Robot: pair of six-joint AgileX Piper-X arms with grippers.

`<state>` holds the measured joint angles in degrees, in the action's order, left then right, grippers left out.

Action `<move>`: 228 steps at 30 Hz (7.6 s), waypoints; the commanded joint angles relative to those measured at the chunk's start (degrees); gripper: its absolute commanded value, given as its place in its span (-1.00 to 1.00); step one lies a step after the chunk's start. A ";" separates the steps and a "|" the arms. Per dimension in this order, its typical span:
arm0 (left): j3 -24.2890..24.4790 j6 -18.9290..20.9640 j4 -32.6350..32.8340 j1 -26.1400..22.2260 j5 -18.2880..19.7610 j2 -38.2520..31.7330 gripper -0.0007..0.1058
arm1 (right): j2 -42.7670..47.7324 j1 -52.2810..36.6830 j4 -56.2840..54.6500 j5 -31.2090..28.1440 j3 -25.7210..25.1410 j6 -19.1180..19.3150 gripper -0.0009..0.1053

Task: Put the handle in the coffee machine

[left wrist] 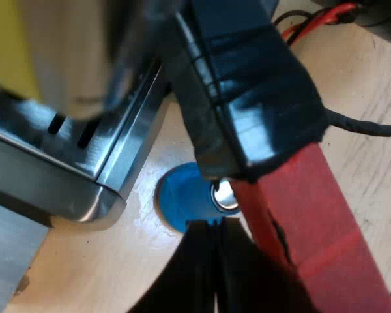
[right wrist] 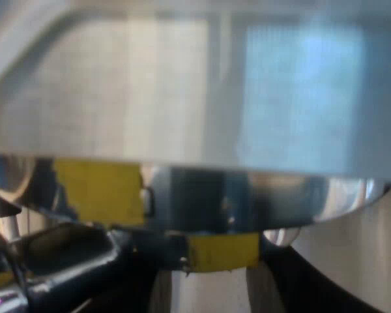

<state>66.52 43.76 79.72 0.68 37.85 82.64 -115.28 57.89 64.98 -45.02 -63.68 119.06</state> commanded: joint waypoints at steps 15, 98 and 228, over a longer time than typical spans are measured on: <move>-0.18 5.73 1.33 2.28 5.78 -1.59 -0.98 | 3.89 3.03 8.98 -4.46 7.09 0.51 -0.40; -5.91 47.69 -19.59 28.22 -8.81 -10.41 -0.98 | 65.43 15.81 -58.60 14.46 28.57 -15.95 -0.40; -31.27 46.45 -14.34 -0.68 -26.44 -90.32 0.72 | 65.43 15.85 -67.37 10.74 28.57 -21.67 0.39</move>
<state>35.23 89.46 65.92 0.00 12.19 -0.44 -50.38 73.72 -2.68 -34.10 -34.98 97.24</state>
